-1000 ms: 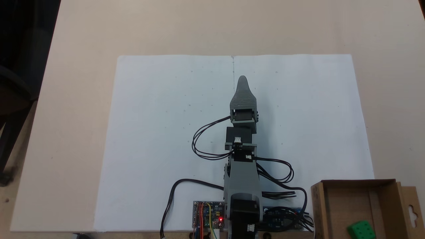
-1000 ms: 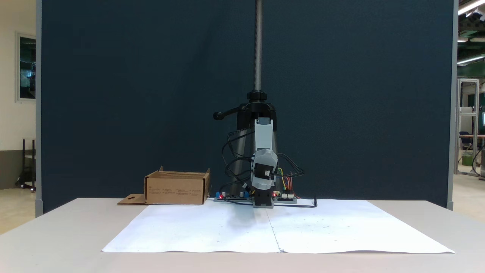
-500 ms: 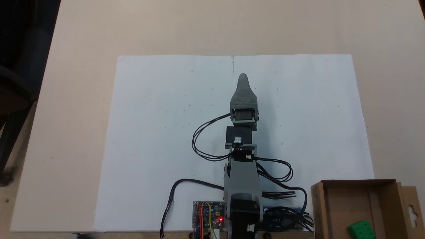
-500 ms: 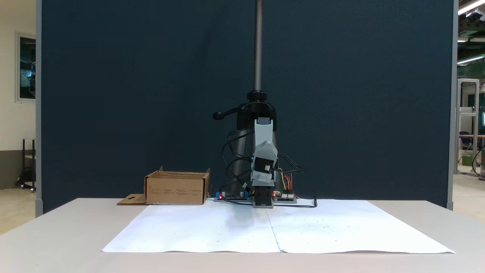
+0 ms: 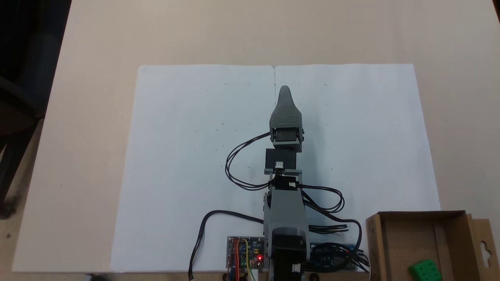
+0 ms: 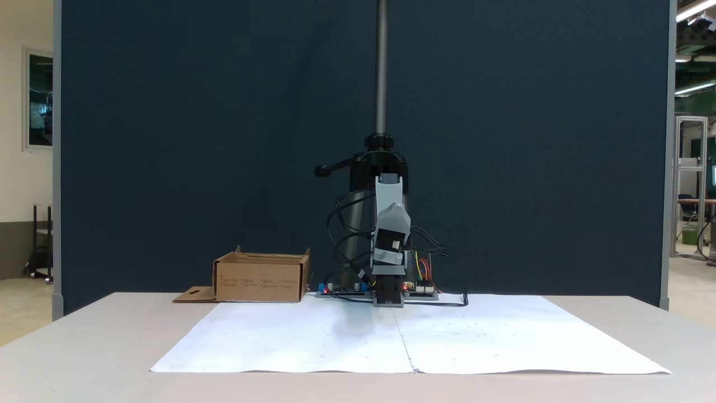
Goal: Grasp a green dice and put it in the bin.
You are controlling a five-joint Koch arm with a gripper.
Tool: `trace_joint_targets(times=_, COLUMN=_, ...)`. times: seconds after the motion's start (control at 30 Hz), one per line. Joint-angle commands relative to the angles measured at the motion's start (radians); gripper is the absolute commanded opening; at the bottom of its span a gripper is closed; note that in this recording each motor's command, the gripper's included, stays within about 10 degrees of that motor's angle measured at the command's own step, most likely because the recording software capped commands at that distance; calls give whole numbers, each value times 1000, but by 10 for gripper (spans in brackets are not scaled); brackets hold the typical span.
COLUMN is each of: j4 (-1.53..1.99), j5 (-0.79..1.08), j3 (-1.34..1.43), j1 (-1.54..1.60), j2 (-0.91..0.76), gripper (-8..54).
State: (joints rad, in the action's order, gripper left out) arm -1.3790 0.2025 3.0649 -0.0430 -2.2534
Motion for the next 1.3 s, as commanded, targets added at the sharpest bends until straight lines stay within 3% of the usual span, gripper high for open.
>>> trace_joint_targets(times=0.0, j4=-117, j5=-46, j3=64, j1=-3, j2=-103, gripper=454)
trace_joint_targets(times=1.27, j4=-150, j5=-48, j3=64, j1=41, j2=-106, gripper=454)
